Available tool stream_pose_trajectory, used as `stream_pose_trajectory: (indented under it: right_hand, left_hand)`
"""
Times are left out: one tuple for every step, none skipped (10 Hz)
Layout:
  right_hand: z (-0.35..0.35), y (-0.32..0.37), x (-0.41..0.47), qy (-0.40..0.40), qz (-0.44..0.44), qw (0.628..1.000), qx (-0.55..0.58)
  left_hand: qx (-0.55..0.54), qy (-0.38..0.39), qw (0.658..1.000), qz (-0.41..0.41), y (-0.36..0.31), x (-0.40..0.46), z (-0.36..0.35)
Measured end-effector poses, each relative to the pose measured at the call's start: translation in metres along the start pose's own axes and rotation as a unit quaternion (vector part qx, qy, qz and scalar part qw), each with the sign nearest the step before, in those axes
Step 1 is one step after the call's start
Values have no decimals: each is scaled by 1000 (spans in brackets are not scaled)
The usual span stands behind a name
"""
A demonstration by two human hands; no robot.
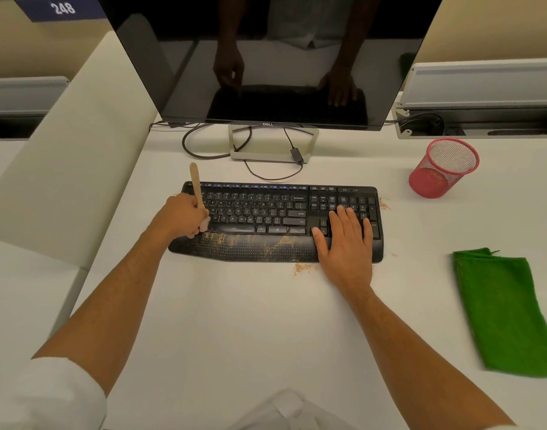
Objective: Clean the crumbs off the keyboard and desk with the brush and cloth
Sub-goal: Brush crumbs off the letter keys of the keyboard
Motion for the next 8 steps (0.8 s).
stream_pose_trajectory:
  right_hand:
    - [-1, 0, 0, 3, 1, 1000, 0]
    - [-2, -1, 0, 9, 2, 1000, -2]
    - [-1, 0, 1, 7, 0, 1000, -3]
    - [-2, 0, 0, 10, 2, 1000, -5]
    - [-2, -1, 0, 10, 1, 1000, -4]
    - [0, 0, 0, 3, 2, 1000, -2]
    - [0, 0, 0, 5, 2, 1000, -3]
    - [-1, 0, 1, 9, 1, 1000, -3]
  left_hand:
    - [-4, 42, 998, 38, 4, 0, -2]
    - [-36, -52, 998, -26, -5, 3, 20]
    - [-20, -109, 992, -65, -7, 1, 30]
    - [-11, -60, 998, -18, 12, 6, 20]
    - [14, -11, 1000, 25, 18, 7, 15]
    - [28, -6, 998, 47, 20, 8, 22]
    - [-28, -57, 998, 16, 17, 11, 32]
    - [-76, -140, 987, -34, 19, 6, 38]
Point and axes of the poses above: each hand's wrist, its own x-axis towards the middle knuckle, its own z-axis out of the back of the hand, y = z × x, the point moved 10 cm from there along x, towards the middle knuckle, and after that the axes turned 10 degrees about -x, right-handed, at the moved point
